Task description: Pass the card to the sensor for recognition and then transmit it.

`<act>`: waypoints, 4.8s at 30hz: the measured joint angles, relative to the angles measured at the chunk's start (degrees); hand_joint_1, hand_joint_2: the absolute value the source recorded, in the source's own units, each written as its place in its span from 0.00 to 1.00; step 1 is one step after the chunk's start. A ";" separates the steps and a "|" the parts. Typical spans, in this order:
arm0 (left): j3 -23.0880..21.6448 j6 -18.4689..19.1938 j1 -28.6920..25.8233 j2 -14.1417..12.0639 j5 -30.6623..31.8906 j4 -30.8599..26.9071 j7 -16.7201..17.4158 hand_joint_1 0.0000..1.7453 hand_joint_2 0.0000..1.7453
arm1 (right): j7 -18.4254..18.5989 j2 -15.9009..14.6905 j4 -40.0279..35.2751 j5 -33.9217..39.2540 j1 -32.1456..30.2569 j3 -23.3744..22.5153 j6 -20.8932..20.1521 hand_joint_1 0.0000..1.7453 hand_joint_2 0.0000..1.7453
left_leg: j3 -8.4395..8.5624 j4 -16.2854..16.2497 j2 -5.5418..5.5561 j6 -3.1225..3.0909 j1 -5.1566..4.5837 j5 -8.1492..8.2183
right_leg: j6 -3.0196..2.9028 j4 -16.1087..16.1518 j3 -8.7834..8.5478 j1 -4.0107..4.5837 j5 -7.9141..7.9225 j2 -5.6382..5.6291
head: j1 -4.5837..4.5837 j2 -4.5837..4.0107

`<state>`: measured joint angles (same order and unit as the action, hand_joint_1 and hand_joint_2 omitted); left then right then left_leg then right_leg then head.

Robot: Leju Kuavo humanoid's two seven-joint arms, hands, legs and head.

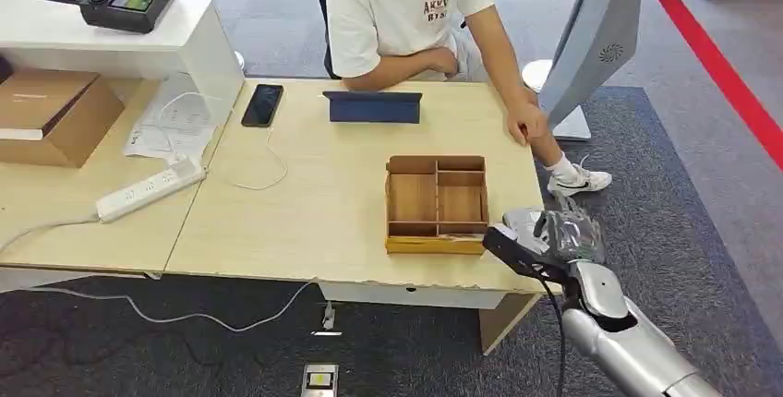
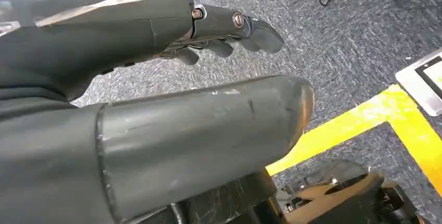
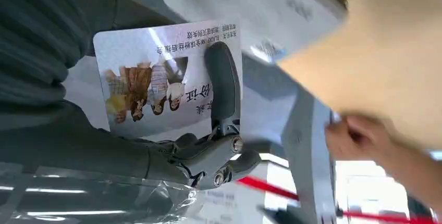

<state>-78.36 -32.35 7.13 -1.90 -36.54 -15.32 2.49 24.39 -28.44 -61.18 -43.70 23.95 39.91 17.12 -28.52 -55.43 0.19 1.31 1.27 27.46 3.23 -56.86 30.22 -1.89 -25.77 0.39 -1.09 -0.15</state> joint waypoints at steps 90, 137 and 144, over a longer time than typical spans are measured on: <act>2.67 0.50 -0.33 0.22 3.63 0.09 0.74 0.00 0.00 | -3.74 2.51 -29.46 15.29 -3.57 0.24 -15.55 0.00 1.00 | 0.03 -0.01 -0.03 0.03 0.01 -0.06 | -0.01 0.03 0.17 0.01 0.01 -0.02 | -0.02 0.00; 2.67 0.61 0.21 0.90 6.65 0.07 2.21 0.00 0.00 | -4.94 16.39 -3.88 -17.87 -3.79 3.74 5.75 0.00 1.00 | 0.02 0.00 -0.03 0.03 0.01 -0.07 | -0.01 0.02 0.18 0.01 0.02 -0.02 | -0.02 0.00; 2.67 0.37 0.27 1.14 6.54 0.07 2.01 0.00 0.00 | -6.84 18.42 2.88 -18.75 -1.43 3.76 9.00 0.00 1.00 | 0.01 0.00 -0.03 0.03 0.01 -0.06 | -0.01 0.02 0.19 0.01 0.02 -0.02 | 0.00 0.00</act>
<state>-75.69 -31.98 7.40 -0.76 -30.01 -15.26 4.50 17.55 -10.01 -58.30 -62.45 22.52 43.67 26.12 -28.50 -55.42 0.16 1.34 1.28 27.39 3.23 -56.84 30.41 -1.88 -25.76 0.37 -1.09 -0.15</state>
